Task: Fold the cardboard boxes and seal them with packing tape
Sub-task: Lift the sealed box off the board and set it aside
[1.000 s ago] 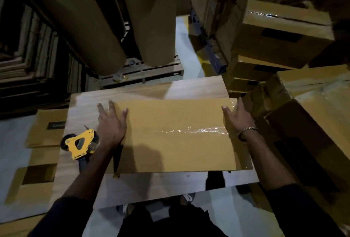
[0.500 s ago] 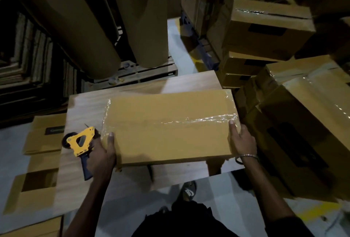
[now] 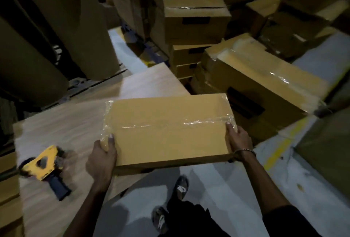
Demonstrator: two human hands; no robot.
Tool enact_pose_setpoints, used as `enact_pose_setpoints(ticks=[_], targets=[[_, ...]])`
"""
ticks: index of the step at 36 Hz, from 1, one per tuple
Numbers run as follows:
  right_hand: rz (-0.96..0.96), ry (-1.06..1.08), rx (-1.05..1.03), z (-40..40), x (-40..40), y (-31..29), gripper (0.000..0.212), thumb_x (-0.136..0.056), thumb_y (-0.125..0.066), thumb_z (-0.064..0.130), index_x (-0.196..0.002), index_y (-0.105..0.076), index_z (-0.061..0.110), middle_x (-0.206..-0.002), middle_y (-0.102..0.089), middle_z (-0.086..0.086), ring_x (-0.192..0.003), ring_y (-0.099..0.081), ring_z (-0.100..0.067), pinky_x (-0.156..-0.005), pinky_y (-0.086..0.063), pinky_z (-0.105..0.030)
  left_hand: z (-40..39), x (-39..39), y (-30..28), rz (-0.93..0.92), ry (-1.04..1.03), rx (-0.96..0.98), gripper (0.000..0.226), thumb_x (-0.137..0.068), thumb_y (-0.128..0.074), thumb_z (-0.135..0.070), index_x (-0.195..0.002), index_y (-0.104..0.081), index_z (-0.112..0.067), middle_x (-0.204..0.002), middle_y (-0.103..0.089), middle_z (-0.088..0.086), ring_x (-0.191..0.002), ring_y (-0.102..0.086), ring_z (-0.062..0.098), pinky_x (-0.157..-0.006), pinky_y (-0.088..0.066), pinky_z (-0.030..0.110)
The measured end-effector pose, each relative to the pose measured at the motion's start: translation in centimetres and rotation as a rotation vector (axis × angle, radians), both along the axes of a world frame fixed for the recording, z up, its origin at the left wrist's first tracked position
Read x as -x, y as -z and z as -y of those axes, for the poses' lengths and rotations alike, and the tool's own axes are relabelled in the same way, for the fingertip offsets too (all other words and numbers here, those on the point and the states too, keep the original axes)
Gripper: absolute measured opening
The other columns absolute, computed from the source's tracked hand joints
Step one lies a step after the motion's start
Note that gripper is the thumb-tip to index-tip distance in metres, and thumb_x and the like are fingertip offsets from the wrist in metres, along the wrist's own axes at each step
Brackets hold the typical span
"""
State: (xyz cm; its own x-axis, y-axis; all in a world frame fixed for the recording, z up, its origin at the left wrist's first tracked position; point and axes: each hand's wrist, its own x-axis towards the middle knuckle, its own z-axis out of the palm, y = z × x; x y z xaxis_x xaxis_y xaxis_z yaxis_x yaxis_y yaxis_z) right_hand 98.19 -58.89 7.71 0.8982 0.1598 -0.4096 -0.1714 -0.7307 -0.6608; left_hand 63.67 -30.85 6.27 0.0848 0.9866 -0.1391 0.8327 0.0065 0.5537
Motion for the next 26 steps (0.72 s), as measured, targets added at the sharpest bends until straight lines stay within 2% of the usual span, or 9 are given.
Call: enact_pose_setpoints(ticks=[3, 6, 10, 12, 16, 18, 20, 23, 26], targets=[[0.018, 0.143, -0.011, 6.8, 0.7, 0.1, 0.065, -0.096, -0.052, 0.070, -0.135, -0.066, 0.020, -0.132, -0.069, -0.009, -0.118, -0.062, -0.035, -0.093, -0.047, -0.038, 2.0, -4.0, 0.9, -0.035, 0.135, 0.002, 0.073, -0.097, -0.032, -0.081, -0.113, -0.059, -0.015, -0.100, -0.069, 0.027, -0.094, -0.066, 0.049, -0.077, -0.046, 0.048], [0.015, 0.303, 0.006, 14.1, 1.2, 0.3, 0.071, -0.093, -0.050, 0.075, -0.133, -0.067, 0.019, -0.133, -0.068, -0.013, -0.118, -0.062, -0.037, -0.100, -0.050, -0.044, 5.2, -8.7, 1.0, -0.036, 0.297, 0.002, 0.075, -0.093, -0.027, -0.085, -0.110, -0.056, -0.018, -0.096, -0.069, 0.026, -0.092, -0.066, 0.050, -0.074, -0.045, 0.047], [0.000, 0.504, 0.028, 23.5, 2.2, 0.6, 0.065, -0.091, -0.048, 0.078, -0.111, -0.070, 0.020, -0.110, -0.073, -0.010, -0.098, -0.065, -0.034, -0.091, -0.054, -0.044, 10.4, -15.3, 0.7, -0.015, 0.488, -0.008, 0.081, -0.089, -0.023, -0.088, -0.109, -0.055, -0.017, -0.081, -0.061, 0.014, -0.087, -0.067, 0.048, -0.070, -0.041, 0.043], [-0.003, 0.591, 0.028, 27.6, 3.0, 0.1, 0.062, -0.092, -0.050, 0.075, -0.111, -0.069, 0.019, -0.104, -0.071, -0.008, -0.092, -0.062, -0.032, -0.085, -0.051, -0.041, 13.4, -18.4, 0.5, -0.016, 0.577, -0.017, 0.082, -0.087, -0.022, -0.089, -0.108, -0.054, -0.017, -0.077, -0.057, 0.009, -0.084, -0.067, 0.045, -0.068, -0.042, 0.041], [0.017, 0.724, 0.046, 35.8, 3.9, -0.2, 0.053, -0.093, -0.054, 0.070, -0.111, -0.069, 0.023, -0.109, -0.072, -0.011, -0.093, -0.064, -0.034, -0.084, -0.052, -0.040, 19.6, -23.8, 1.0, -0.022, 0.767, -0.019, 0.085, -0.088, -0.023, -0.089, -0.121, -0.056, -0.017, -0.091, -0.069, 0.016, -0.088, -0.068, 0.044, -0.071, -0.046, 0.042], [0.023, 0.776, 0.041, 39.6, 4.2, -0.1, 0.048, -0.092, -0.055, 0.070, -0.103, -0.067, 0.026, -0.106, -0.073, -0.010, -0.092, -0.065, -0.033, -0.087, -0.055, -0.043, 23.0, -26.3, 1.3, -0.014, 0.844, 0.000, 0.084, -0.088, -0.026, -0.088, -0.126, -0.054, -0.018, -0.100, -0.071, 0.018, -0.092, -0.069, 0.044, -0.074, -0.047, 0.043], [0.009, 0.825, 0.043, 43.4, 4.1, 0.8, 0.055, -0.088, -0.052, 0.078, -0.101, -0.066, 0.026, -0.102, -0.073, -0.007, -0.089, -0.066, -0.030, -0.088, -0.057, -0.046, 26.5, -28.6, 1.5, -0.015, 0.898, 0.034, 0.078, -0.091, -0.034, -0.086, -0.126, -0.055, -0.020, -0.105, -0.071, 0.018, -0.096, -0.068, 0.044, -0.079, -0.049, 0.046], [-0.022, 0.867, 0.051, 49.1, 3.4, 2.4, 0.075, -0.078, -0.046, 0.089, -0.114, -0.069, 0.027, -0.105, -0.075, -0.003, -0.092, -0.067, -0.030, -0.090, -0.057, -0.048, 31.6, -31.9, 2.4, -0.007, 0.946, 0.061, 0.080, -0.091, -0.035, -0.086, -0.126, -0.056, -0.017, -0.106, -0.070, 0.017, -0.097, -0.067, 0.042, -0.082, -0.050, 0.047], [-0.048, 0.911, 0.067, 53.8, 2.1, 2.8, 0.075, -0.081, -0.048, 0.086, -0.123, -0.068, 0.028, -0.119, -0.073, -0.007, -0.102, -0.066, -0.034, -0.095, -0.054, -0.046, 36.7, -34.7, 4.0, -0.058, 0.971, 0.152, 0.090, -0.087, -0.031, -0.090, -0.134, -0.052, -0.017, -0.106, -0.068, 0.016, -0.096, -0.067, 0.040, -0.083, -0.052, 0.048]])
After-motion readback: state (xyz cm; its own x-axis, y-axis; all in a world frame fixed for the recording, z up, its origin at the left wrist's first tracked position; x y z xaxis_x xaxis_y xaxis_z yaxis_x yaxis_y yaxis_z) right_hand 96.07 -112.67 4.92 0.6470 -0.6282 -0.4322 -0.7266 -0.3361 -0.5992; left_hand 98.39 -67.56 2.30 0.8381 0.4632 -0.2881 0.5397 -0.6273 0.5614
